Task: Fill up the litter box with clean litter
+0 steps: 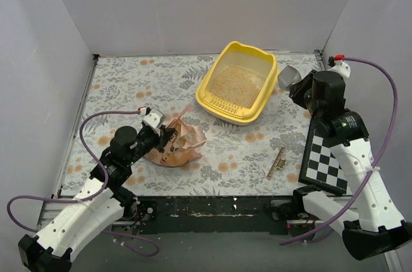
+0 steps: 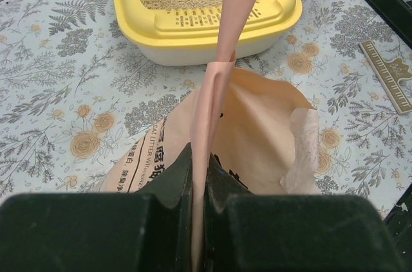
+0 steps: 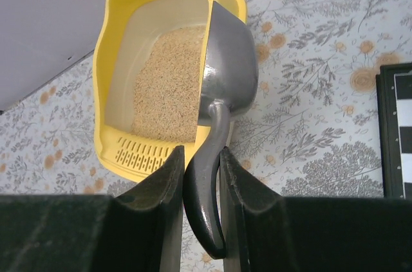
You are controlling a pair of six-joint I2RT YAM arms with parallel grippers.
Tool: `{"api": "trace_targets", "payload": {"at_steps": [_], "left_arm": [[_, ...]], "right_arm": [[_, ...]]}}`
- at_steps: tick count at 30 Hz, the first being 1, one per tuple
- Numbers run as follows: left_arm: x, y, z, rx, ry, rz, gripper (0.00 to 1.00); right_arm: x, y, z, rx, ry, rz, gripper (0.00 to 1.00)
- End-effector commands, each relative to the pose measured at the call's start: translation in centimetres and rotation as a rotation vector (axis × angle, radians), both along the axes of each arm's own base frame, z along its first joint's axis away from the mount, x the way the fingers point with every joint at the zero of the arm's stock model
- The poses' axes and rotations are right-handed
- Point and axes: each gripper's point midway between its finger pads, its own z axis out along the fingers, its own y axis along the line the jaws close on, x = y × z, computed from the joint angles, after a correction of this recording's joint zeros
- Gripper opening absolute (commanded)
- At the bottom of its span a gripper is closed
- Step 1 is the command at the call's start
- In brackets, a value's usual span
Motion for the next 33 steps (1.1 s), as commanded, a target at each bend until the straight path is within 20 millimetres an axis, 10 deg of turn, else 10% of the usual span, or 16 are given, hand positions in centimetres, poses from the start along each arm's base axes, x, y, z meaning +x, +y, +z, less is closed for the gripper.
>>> {"api": "trace_targets", "payload": {"at_steps": [1, 15, 28, 33], "left_arm": [[-0.2, -1.1, 2.8, -0.047, -0.032, -0.048, 0.00], [0.4, -1.1, 2.1, -0.069, -0.007, -0.015, 0.00], [1.1, -1.9, 0.5, -0.019, 0.033, -0.038, 0.00], [1.6, -2.0, -0.1, -0.004, 0.048, -0.029, 0.00]], "right_arm": [[0.6, -0.8, -1.0, 0.173, -0.053, -0.155, 0.01], [1.5, -2.5, -15.0, 0.406, -0.028, -0.411, 0.01], [4.3, -4.4, -23.4, 0.547, 0.038, -0.508, 0.01], [5.2, -4.4, -25.5, 0.592, 0.090, -0.513, 0.19]]}}
